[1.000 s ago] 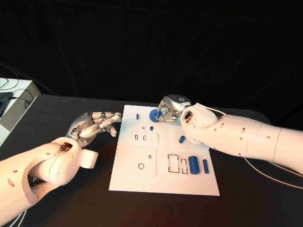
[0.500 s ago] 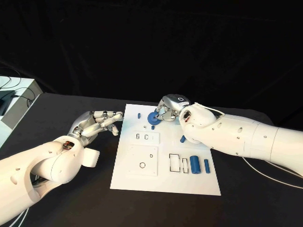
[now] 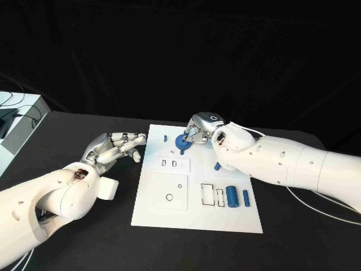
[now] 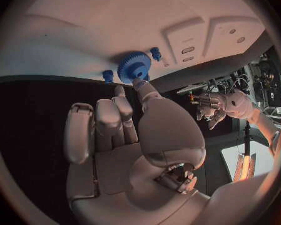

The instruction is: Assemble the parts on the task board

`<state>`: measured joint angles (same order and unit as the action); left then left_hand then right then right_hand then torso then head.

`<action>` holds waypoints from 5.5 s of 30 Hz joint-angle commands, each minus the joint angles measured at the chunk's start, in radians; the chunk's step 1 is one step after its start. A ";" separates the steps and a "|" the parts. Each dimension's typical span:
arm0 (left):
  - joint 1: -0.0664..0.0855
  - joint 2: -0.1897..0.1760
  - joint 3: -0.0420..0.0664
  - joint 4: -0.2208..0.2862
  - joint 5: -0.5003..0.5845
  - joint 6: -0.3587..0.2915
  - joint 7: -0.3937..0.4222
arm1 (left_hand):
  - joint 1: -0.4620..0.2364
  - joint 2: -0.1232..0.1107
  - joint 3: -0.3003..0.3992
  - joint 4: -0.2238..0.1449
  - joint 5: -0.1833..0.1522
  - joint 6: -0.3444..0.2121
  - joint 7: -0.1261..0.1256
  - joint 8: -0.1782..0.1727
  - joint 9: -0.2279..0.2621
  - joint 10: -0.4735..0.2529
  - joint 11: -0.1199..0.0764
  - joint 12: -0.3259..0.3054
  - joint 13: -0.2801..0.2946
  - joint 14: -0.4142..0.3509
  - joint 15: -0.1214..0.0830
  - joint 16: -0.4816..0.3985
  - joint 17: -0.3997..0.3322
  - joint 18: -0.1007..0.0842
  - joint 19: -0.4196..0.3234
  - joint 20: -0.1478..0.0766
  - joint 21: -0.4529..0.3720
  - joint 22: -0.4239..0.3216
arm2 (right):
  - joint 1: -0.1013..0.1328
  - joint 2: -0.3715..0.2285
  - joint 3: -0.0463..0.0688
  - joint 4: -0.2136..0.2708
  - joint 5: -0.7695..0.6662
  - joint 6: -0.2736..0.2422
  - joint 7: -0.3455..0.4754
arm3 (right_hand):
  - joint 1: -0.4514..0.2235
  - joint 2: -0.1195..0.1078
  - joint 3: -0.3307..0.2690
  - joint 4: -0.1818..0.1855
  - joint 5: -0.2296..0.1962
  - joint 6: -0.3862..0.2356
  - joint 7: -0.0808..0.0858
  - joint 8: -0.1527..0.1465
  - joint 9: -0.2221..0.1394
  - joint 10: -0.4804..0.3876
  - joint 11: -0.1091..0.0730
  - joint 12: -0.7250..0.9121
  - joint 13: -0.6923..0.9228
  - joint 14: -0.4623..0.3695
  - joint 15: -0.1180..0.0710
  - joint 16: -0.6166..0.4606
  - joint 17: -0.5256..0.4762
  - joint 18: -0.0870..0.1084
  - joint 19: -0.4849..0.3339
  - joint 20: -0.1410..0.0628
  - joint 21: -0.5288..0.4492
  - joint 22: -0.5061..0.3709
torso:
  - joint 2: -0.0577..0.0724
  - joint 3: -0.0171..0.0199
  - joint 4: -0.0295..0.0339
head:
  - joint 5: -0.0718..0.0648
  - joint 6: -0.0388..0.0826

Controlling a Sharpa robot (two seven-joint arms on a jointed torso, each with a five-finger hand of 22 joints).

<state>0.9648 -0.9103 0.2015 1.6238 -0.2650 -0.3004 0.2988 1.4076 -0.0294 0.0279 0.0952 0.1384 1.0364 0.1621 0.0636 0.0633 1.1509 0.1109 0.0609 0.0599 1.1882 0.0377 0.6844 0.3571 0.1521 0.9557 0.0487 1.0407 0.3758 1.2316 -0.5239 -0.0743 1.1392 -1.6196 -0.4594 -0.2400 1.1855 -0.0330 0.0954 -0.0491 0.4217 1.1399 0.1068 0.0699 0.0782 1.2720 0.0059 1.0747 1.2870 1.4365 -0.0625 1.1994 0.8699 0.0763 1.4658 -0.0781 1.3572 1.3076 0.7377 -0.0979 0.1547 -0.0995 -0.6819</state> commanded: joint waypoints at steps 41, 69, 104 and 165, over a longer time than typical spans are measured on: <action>0.000 -0.001 0.001 -0.003 0.001 0.019 0.000 | 0.002 -0.003 0.006 0.001 -0.002 0.000 -0.004 -0.001 -0.001 -0.009 0.000 -0.001 0.000 -0.006 -0.002 0.003 -0.002 0.016 -0.007 0.000 0.004 -0.005 | -0.025 -0.060 -0.006 0.099 0.030 -0.088 0.062 | 0.064 -0.130 -0.014 0.072 -0.120 -0.105 0.033 -0.005 -0.003 -0.033 0.026 -0.013 -0.025 -0.003 0.016 0.000 0.019 -0.018 0.090 0.017 0.009 0.205 | -0.001 -0.0008 0.0003 | 0.000 -0.004; 0.000 0.004 0.001 -0.008 0.001 0.022 -0.001 | 0.002 -0.002 0.006 0.001 -0.002 -0.001 -0.003 -0.001 -0.001 -0.010 0.000 -0.001 0.000 -0.006 -0.002 0.002 -0.002 0.017 -0.008 0.000 0.006 -0.008 | -0.033 -0.024 -0.011 0.059 0.000 -0.068 0.021 | 0.110 -0.119 -0.011 0.059 -0.126 -0.104 0.034 -0.003 0.001 -0.048 0.027 -0.012 -0.050 -0.003 0.018 -0.001 0.029 -0.018 0.090 0.022 0.011 0.206 | -0.001 -0.0029 0.0019 | -0.002 -0.012; -0.001 0.003 0.001 -0.011 0.001 0.020 -0.004 | 0.001 -0.003 0.005 0.001 -0.002 -0.004 0.000 -0.001 -0.001 -0.016 0.003 -0.002 0.000 -0.007 -0.001 0.002 -0.002 0.017 -0.009 0.001 0.007 -0.012 | -0.034 -0.020 -0.011 0.039 0.004 -0.034 0.008 | 0.051 -0.011 0.105 -0.036 0.026 -0.047 0.020 -0.005 -0.008 -0.027 0.011 -0.003 -0.029 -0.001 0.003 -0.011 0.031 -0.022 0.090 0.007 0.013 0.207 | -0.001 -0.0016 0.0014 | -0.006 -0.013; -0.001 0.002 0.001 -0.013 0.001 0.020 -0.005 | 0.000 -0.002 0.004 -0.002 -0.003 -0.006 -0.001 -0.001 -0.001 -0.019 0.003 -0.001 0.000 -0.008 0.000 0.001 -0.004 0.018 -0.010 0.003 0.009 -0.017 | -0.037 0.009 -0.010 0.043 0.025 -0.077 0.012 | 0.079 -0.150 -0.043 0.134 -0.102 -0.120 0.037 -0.003 0.001 -0.053 0.031 -0.007 -0.049 -0.002 0.021 0.000 0.044 -0.020 0.091 0.024 0.021 0.210 | 0.000 -0.0032 0.0014 | 0.003 -0.027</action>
<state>0.9645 -0.9096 0.2013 1.6097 -0.2650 -0.2963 0.2890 1.4076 -0.0294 0.0279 0.0953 0.1384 1.0365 0.1621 0.0636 0.0633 1.1401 0.1145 0.0609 0.0599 1.1882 0.0377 0.6843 0.3544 0.1599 0.9523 0.0522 1.0443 0.3594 1.1956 -0.5165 -0.0845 1.1826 -1.5798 -0.5550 -0.2206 1.2594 -0.1805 0.0540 0.0857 0.3233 1.0210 0.1468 0.0695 0.0773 1.2217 0.0378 1.0669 1.2399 1.4342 -0.0464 1.1947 0.9132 0.0609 1.4662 -0.0602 1.3764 1.3080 0.7372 -0.1011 0.1564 -0.0970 -0.7075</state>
